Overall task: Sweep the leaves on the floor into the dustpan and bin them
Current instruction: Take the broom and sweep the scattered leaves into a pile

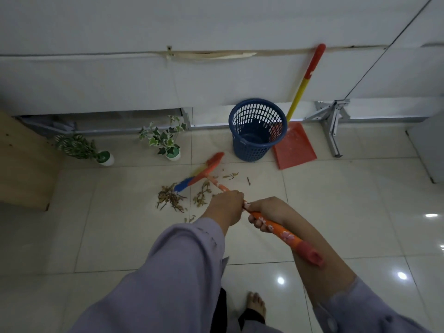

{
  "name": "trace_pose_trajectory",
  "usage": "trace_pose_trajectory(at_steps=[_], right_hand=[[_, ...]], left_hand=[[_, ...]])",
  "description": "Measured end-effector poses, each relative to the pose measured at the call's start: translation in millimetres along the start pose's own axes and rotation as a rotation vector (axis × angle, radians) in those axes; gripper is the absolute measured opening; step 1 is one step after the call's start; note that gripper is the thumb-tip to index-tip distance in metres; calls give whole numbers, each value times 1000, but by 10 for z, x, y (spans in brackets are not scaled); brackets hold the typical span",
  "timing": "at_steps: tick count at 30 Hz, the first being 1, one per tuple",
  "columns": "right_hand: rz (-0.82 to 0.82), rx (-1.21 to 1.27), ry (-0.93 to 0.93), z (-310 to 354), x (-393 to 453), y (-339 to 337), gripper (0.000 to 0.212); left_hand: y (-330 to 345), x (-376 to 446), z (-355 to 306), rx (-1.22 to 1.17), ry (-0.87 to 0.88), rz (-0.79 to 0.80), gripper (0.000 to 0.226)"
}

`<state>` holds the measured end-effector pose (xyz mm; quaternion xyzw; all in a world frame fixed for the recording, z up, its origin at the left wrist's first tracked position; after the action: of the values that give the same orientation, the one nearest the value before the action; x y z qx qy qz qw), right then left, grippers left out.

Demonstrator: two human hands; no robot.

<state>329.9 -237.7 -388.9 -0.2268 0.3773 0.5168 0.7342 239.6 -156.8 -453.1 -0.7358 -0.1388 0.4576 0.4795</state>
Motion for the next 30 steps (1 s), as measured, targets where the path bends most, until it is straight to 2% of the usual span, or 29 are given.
trace_pose_trajectory(at_steps=[3, 7, 11, 16, 20, 22, 24, 26, 28, 30], right_hand=[[19, 24, 29, -149, 26, 26, 14], [37, -100, 70, -282, -155, -62, 7], [52, -316, 15, -119, -466, -259, 8], [60, -741, -141, 204, -891, -419, 21], [-2, -974, -203, 241, -1203, -468, 12], [-15, -1132, -225, 210, -1287, -502, 16], [-10, -1371, -199, 139, -1300, -553, 8], [-43, -1513, -165, 30, -1208, -596, 30], [-84, -1538, -107, -71, -1057, -647, 41], [-127, -1494, -32, -106, -948, -648, 41]], left_hand=[[157, -61, 18, 40, -17, 1, 20], [325, -239, -131, 83, 26, 16, 16], [265, -381, -259, -42, 74, -57, 26], [56, -508, -455, -244, 123, -137, 27], [74, -545, -739, -397, 91, -134, 24], [166, -526, -905, -439, 100, -122, 27], [279, -494, -1082, -487, 99, -62, 33], [386, -437, -1233, -539, 67, 73, 39], [478, -345, -1320, -466, 45, 162, 41], [556, -229, -1337, -368, 34, 152, 39]])
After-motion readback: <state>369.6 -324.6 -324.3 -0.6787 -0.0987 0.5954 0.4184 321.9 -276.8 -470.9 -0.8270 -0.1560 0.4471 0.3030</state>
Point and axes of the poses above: each hand's wrist, its own x-axis towards the middle knuckle, its own y-axis out of the palm, z = x × y, the point moved 1 cm from there along x, towards the middle knuckle, and after that the axes turned 14 degrees about -y, right-handed, at the moved point
